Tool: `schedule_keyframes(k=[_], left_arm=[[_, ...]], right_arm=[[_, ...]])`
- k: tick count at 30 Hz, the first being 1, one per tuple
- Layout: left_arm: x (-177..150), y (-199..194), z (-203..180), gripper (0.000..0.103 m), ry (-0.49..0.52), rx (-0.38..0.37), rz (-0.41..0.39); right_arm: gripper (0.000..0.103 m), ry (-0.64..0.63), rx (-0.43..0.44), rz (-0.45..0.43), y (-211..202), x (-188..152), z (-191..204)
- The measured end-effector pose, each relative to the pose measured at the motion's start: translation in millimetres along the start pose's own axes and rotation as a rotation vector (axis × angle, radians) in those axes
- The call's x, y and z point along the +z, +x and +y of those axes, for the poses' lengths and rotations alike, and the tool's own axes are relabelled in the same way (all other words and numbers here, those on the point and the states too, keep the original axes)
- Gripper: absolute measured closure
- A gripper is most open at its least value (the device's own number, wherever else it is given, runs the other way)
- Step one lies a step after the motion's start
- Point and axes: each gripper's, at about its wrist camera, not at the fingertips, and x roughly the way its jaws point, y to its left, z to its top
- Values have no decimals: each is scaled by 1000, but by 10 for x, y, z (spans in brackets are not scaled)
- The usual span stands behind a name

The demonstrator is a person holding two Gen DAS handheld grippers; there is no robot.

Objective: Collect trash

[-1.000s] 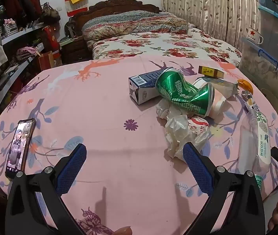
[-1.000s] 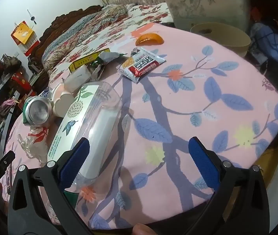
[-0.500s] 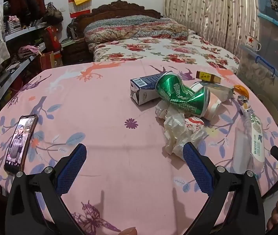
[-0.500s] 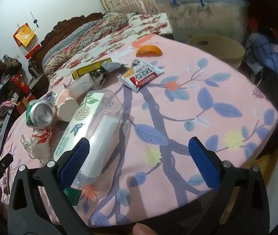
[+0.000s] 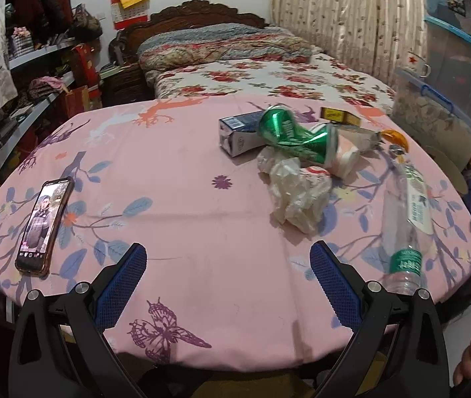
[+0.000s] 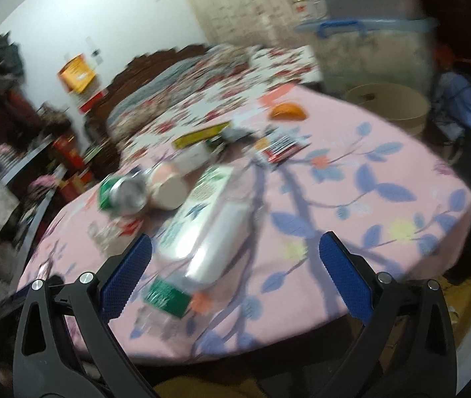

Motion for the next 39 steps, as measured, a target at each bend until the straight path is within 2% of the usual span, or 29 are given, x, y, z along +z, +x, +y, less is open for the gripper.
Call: schedule_keyframes(k=[7, 9, 11, 13, 14, 18, 26, 33, 39], left_arm=[[24, -143, -64, 9, 41, 17, -59], [84, -192, -40, 9, 31, 21, -97], [151, -288, 6, 9, -4, 43, -182], [188, -366, 58, 9, -51, 31, -258], [196, -367, 73, 9, -72, 19, -267], [167, -307, 37, 9, -88, -19, -221], [69, -354, -74, 9, -53, -12, -189], [33, -211, -59, 9, -47, -23, -106], [21, -200, -49, 9, -45, -7, -105]], right_arm=[[3, -40, 25, -13, -59, -34, 101], [3, -38, 35, -4, -46, -46, 100], [3, -33, 41, -5, -54, -54, 84], [3, -27, 43, -11, -62, -52, 72], [3, -25, 45, -10, -63, -51, 68], [3, -41, 52, -17, -101, -52, 83], [3, -60, 77, -31, -147, -59, 130], [3, -59, 77, -24, -120, -74, 139], [3, -45, 76, -13, -88, -80, 110]])
